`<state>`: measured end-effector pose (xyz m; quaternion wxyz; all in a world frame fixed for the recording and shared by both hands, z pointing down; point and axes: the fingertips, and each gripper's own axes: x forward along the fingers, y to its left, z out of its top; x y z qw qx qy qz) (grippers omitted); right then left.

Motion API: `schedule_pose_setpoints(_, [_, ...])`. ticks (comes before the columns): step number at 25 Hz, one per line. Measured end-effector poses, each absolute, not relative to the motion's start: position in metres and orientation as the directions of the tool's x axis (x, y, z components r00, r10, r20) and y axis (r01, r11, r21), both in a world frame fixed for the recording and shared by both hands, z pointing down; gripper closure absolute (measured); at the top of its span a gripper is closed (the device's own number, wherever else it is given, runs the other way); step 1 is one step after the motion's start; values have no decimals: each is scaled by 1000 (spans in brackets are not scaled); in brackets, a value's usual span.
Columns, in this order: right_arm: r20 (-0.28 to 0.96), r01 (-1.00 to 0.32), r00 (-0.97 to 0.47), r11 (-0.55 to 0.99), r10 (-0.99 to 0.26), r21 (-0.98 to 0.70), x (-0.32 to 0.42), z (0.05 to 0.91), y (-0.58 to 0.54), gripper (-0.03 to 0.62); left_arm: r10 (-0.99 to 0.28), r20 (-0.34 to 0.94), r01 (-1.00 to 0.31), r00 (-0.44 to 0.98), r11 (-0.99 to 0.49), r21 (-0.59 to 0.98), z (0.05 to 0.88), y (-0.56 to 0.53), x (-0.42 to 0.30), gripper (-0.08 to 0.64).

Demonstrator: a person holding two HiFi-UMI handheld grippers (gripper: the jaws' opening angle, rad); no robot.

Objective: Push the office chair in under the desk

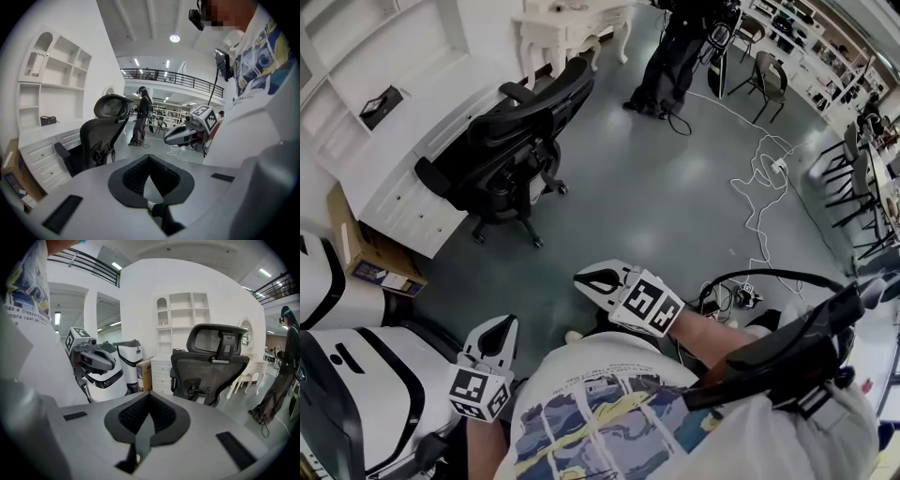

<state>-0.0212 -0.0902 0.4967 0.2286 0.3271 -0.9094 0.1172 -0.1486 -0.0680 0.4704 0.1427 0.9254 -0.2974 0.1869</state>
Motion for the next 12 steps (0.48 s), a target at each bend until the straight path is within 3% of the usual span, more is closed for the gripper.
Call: schedule_pose_setpoints(12, [498, -648, -687, 756, -530, -90, -16, 497, -90, 568, -477, 452, -590, 754, -794, 147, 474, -70, -140, 546])
